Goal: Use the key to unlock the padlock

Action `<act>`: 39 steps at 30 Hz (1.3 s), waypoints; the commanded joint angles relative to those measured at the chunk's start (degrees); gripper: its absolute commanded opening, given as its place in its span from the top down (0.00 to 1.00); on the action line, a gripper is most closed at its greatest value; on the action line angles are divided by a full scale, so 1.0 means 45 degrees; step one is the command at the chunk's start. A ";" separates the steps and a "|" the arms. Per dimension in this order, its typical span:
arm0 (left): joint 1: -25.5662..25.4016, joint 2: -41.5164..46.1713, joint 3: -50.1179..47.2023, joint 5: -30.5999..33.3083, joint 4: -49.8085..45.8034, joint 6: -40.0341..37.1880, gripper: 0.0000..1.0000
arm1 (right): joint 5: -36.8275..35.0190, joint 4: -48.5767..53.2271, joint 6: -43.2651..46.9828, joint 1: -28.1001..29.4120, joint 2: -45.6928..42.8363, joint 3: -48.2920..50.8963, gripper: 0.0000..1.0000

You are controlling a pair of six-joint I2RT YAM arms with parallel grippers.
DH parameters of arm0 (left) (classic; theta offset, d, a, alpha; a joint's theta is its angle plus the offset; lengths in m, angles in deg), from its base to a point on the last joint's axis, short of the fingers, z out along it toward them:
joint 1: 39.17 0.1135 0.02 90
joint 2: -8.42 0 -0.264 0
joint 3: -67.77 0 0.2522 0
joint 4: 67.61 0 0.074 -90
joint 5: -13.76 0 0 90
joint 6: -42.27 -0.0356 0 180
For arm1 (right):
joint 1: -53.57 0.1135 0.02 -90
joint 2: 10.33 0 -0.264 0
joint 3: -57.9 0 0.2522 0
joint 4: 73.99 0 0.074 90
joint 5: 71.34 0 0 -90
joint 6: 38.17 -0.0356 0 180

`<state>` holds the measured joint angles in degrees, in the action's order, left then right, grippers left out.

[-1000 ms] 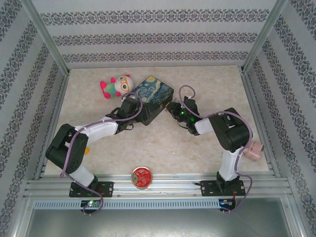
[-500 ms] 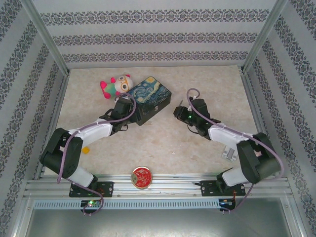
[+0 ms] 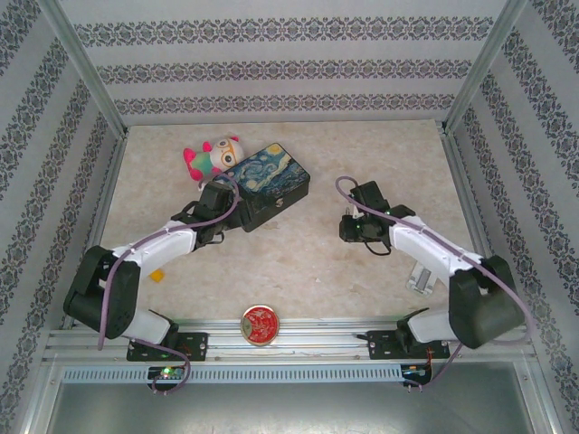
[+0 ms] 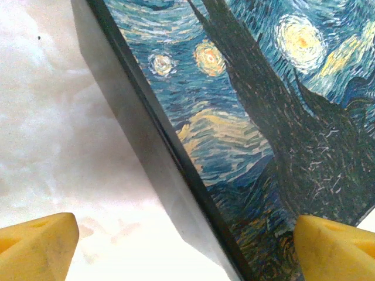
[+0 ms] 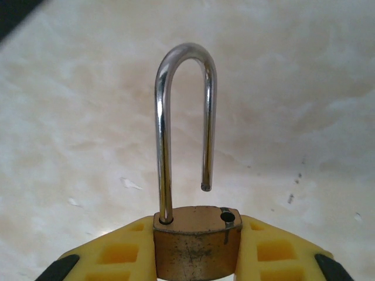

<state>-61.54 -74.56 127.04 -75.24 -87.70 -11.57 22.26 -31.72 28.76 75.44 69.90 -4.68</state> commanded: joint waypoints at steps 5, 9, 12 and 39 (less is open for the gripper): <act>0.0148 0.0729 -0.0371 0.0514 -0.1422 -0.0321 0.01 | -0.0546 0.1393 0.1751 -0.0479 0.2337 -0.1645 0.74; 0.0240 0.1025 -0.0443 0.0603 -0.1562 -0.0245 0.01 | -0.0391 0.1524 0.2219 -0.0779 0.3490 -0.2493 0.73; 0.0288 0.1222 -0.0481 0.0599 -0.1568 -0.0118 0.01 | -0.0198 0.1608 0.2534 -0.0999 0.4146 -0.3003 0.70; 0.0987 0.0632 0.0737 -0.0865 -0.0402 0.0382 0.01 | 0.0266 0.2760 0.2731 -0.0973 0.4361 -0.5792 0.40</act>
<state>-58.24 -70.64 128.36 -77.78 -91.70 -10.81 21.71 -19.91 41.61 70.70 92.61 -26.99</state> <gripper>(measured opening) 0.993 0.597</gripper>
